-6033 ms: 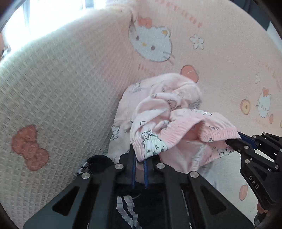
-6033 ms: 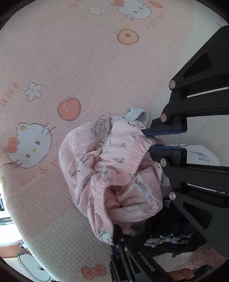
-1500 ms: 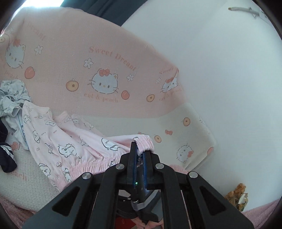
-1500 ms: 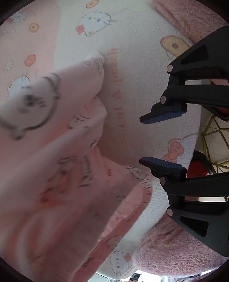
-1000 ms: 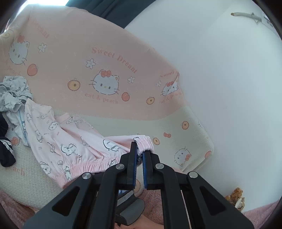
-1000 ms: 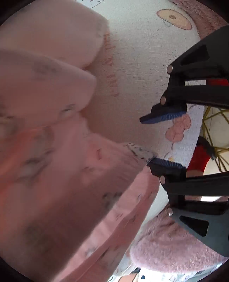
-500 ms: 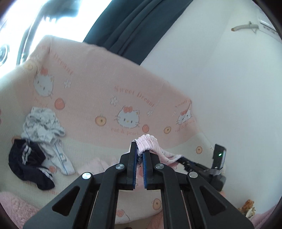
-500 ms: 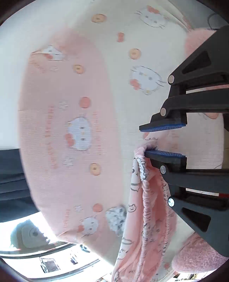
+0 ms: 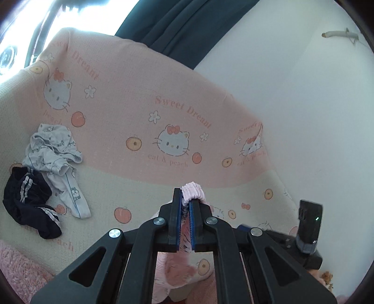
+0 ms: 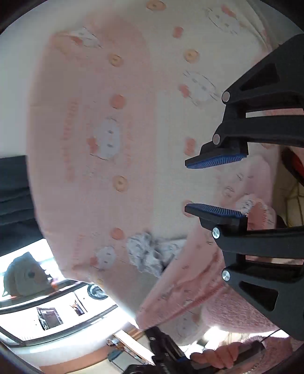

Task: Fold clothes

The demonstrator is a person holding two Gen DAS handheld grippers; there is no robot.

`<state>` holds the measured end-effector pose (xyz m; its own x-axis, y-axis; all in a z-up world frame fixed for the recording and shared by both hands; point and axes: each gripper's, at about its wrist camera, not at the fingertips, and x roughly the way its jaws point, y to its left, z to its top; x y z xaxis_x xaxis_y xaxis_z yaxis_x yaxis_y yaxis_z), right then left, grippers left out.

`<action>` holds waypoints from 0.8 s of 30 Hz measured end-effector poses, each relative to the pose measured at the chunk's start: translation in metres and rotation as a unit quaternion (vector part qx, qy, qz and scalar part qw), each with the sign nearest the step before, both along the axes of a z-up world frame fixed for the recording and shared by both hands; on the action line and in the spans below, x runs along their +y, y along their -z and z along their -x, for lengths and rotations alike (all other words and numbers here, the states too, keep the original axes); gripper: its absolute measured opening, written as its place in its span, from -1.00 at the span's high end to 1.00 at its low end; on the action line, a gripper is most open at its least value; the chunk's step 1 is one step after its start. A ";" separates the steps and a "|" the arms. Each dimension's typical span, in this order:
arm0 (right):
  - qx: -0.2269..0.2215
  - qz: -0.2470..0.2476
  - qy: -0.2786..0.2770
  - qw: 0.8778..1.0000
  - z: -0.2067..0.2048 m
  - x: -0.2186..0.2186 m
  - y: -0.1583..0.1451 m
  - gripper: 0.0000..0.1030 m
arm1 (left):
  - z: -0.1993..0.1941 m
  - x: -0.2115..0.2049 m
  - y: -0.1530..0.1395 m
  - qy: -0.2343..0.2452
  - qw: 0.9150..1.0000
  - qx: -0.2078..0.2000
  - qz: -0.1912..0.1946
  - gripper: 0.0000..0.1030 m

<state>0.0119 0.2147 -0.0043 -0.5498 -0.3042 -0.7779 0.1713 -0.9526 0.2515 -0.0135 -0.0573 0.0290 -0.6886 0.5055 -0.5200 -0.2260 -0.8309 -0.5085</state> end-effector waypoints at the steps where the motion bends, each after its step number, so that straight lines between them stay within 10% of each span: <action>1: -0.032 0.015 -0.013 0.999 -0.003 -0.008 0.025 0.30 | 0.000 0.003 0.003 0.003 1.000 -0.004 0.004 0.88; 6: -0.092 0.013 -0.088 0.992 -0.040 -0.052 0.088 0.22 | -0.003 0.007 0.003 0.006 1.000 -0.001 0.006 0.89; 12: -0.106 -0.128 -0.063 0.984 -0.023 -0.079 0.145 0.12 | -0.015 0.002 -0.001 -0.003 1.000 0.003 -0.001 0.89; 15: -0.142 -0.122 -0.023 0.982 -0.005 -0.057 0.165 0.48 | -0.023 -0.009 -0.007 -0.012 1.000 0.007 -0.001 0.88; 24: 0.083 -0.187 0.046 0.978 0.016 0.001 -0.018 0.75 | -0.026 -0.028 -0.094 0.006 0.992 0.114 0.049 0.89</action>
<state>-0.0045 0.2160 0.0136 -0.6898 0.0407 -0.7229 0.0894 -0.9860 -0.1408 0.0122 -0.0853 0.1228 -0.7879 0.4693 -0.3987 -0.3368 -0.8705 -0.3589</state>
